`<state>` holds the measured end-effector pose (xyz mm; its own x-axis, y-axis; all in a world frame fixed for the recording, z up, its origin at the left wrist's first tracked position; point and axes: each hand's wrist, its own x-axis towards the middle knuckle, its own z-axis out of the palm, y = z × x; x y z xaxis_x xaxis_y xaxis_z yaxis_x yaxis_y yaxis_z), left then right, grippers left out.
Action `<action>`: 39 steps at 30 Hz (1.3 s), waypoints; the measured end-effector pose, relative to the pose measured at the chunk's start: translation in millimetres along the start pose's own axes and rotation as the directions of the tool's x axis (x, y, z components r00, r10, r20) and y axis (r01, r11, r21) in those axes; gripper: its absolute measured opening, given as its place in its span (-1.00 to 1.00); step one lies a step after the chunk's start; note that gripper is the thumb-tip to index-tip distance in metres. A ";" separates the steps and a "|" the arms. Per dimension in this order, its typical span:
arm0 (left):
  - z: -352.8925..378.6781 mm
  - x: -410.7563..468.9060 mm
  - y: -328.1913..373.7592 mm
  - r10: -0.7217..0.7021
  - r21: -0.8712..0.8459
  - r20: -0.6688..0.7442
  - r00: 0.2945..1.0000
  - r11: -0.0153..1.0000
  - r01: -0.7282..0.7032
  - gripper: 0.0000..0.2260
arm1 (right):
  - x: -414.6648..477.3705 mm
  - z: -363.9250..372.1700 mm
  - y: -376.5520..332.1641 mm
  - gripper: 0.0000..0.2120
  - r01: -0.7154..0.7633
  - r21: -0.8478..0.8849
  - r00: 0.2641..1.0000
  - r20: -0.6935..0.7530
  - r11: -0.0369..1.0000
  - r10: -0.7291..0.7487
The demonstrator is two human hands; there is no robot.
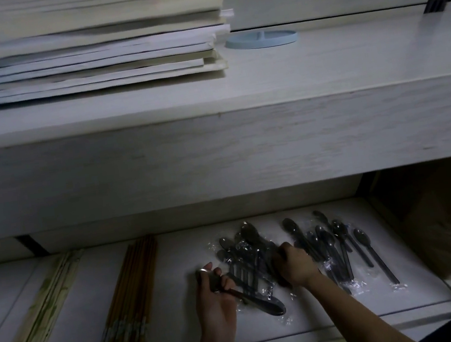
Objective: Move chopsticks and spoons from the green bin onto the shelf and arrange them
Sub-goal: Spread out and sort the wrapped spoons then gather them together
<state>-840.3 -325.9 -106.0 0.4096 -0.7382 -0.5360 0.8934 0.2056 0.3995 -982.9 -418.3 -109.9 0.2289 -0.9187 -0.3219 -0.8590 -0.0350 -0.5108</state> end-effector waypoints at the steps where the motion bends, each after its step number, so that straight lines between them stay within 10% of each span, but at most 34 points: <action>1: 0.0 -0.5 0.0 -0.001 0.003 0.001 1.000 1.000 0.001 -0.75 | 0.1 -0.6 3.7 -0.71 -0.034 0.052 0.999 -0.028 0.998 0.035; 8: 1.7 -3.8 -0.9 0.011 0.035 -0.004 1.000 0.999 -0.011 -0.75 | -7.8 7.2 2.0 -0.61 0.027 -0.126 0.919 -0.388 0.992 -0.074; 21: 2.0 -16.3 7.2 0.010 0.035 -0.027 1.000 0.999 -0.010 -0.78 | 6.3 19.3 -14.6 -0.79 0.048 -0.039 0.998 -0.039 0.998 -0.049; 32: 2.2 -9.5 1.2 -0.018 0.024 -0.013 1.000 1.000 0.018 -0.77 | 1.2 -9.9 -2.5 -0.76 -0.048 -0.074 0.979 -0.200 0.996 0.033; 39: 3.4 -4.3 -7.1 -0.019 -0.017 -0.045 0.999 1.000 0.019 -0.81 | -38.4 -42.6 -5.9 -0.87 0.097 0.291 0.951 -0.309 0.952 -0.002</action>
<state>-849.0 -326.3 -104.0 0.4000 -0.7124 -0.5766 0.9039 0.2026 0.3767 -1006.1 -399.6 -60.5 0.0781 -0.9952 -0.0591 -0.6619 -0.0074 -0.7496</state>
